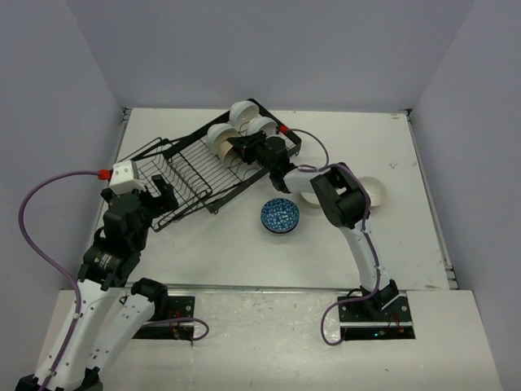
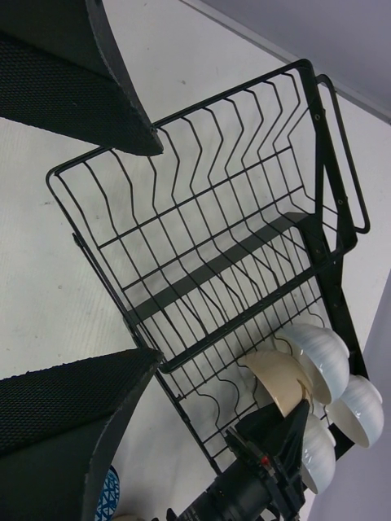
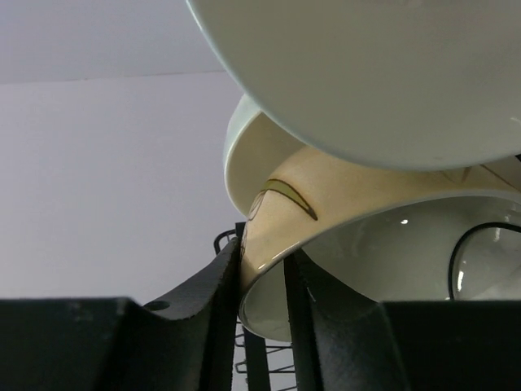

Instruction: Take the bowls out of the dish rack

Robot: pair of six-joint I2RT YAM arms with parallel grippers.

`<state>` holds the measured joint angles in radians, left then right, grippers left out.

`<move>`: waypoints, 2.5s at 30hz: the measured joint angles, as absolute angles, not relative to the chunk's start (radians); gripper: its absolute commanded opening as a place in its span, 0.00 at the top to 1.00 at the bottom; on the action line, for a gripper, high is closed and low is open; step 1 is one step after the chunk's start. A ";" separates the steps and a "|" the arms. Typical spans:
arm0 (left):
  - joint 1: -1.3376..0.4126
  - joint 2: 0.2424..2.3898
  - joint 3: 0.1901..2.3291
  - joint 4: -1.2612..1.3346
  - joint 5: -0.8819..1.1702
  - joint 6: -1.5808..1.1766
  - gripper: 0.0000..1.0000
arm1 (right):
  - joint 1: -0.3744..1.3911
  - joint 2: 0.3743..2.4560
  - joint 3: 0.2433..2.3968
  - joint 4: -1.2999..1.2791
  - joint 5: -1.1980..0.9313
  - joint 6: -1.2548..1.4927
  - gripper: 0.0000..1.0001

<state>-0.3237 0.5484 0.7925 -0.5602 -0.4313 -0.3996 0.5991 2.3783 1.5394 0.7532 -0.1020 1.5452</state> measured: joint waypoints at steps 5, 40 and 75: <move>-0.324 0.548 0.793 -0.558 -0.431 -0.400 0.00 | 0.599 2.403 1.551 0.810 -0.105 1.593 0.81; -0.324 0.542 0.792 -0.556 -0.432 -0.400 0.00 | 0.598 2.498 1.457 1.250 -0.123 1.755 1.00; -0.324 0.543 0.792 -0.556 -0.432 -0.400 0.00 | 0.591 2.423 1.494 1.205 -0.265 1.705 1.00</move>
<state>-0.3241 0.5426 0.7921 -0.5556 -0.4316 -0.3996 0.5907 2.4233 1.4937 1.2049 -0.2646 1.7054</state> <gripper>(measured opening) 0.997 0.121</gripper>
